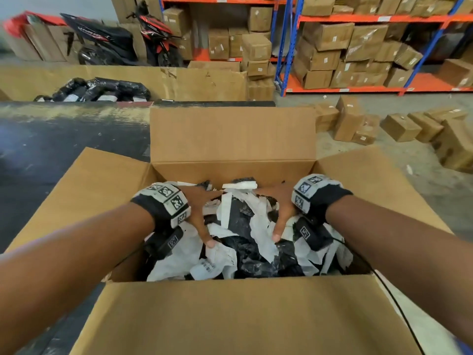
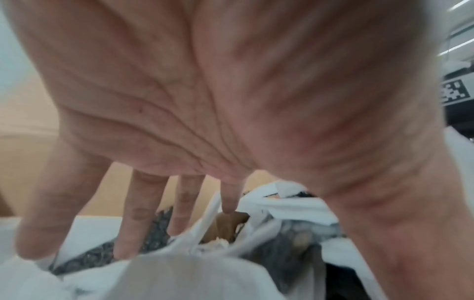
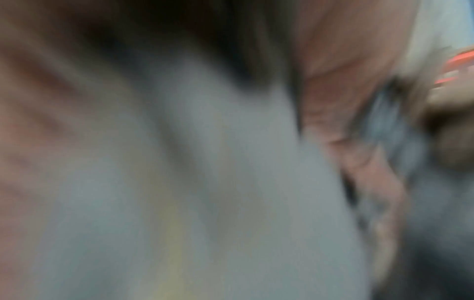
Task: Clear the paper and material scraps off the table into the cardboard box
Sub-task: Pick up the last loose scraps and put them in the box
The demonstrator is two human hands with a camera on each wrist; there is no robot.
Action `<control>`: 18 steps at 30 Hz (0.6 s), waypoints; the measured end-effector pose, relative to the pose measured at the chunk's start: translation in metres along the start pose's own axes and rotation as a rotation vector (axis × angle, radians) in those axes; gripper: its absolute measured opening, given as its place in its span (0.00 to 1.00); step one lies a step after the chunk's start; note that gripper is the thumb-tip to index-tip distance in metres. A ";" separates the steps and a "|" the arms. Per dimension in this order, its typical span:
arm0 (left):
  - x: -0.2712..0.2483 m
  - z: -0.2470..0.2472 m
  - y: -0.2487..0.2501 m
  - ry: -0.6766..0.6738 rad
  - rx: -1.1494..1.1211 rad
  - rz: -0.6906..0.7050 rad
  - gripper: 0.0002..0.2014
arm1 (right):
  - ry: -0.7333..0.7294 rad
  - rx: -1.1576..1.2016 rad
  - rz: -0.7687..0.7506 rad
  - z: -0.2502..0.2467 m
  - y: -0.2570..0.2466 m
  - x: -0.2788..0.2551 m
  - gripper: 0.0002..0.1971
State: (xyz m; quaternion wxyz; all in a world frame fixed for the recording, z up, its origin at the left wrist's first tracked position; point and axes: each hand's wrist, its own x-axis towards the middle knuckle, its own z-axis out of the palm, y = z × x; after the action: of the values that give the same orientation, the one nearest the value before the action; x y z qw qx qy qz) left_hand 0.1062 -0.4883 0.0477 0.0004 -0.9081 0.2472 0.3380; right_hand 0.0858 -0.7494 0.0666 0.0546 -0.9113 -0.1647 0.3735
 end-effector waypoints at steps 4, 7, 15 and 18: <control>-0.007 0.014 -0.006 -0.049 -0.064 -0.041 0.68 | -0.008 -0.015 0.088 0.006 0.009 -0.004 0.61; -0.003 0.037 -0.012 0.023 -0.126 0.056 0.69 | -0.033 -0.015 0.111 0.022 0.011 -0.002 0.62; -0.068 -0.015 0.014 0.262 -0.051 -0.116 0.52 | 0.361 -0.020 0.066 -0.015 0.007 -0.074 0.46; -0.104 -0.017 -0.003 0.421 -0.112 -0.159 0.51 | 0.487 -0.038 0.121 -0.020 0.025 -0.106 0.39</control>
State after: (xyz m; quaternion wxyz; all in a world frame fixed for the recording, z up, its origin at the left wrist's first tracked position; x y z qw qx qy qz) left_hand 0.0503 -0.4422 0.1239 -0.0748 -0.9738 0.1503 0.1531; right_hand 0.0353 -0.8086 0.1455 0.0529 -0.9834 -0.0987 0.1425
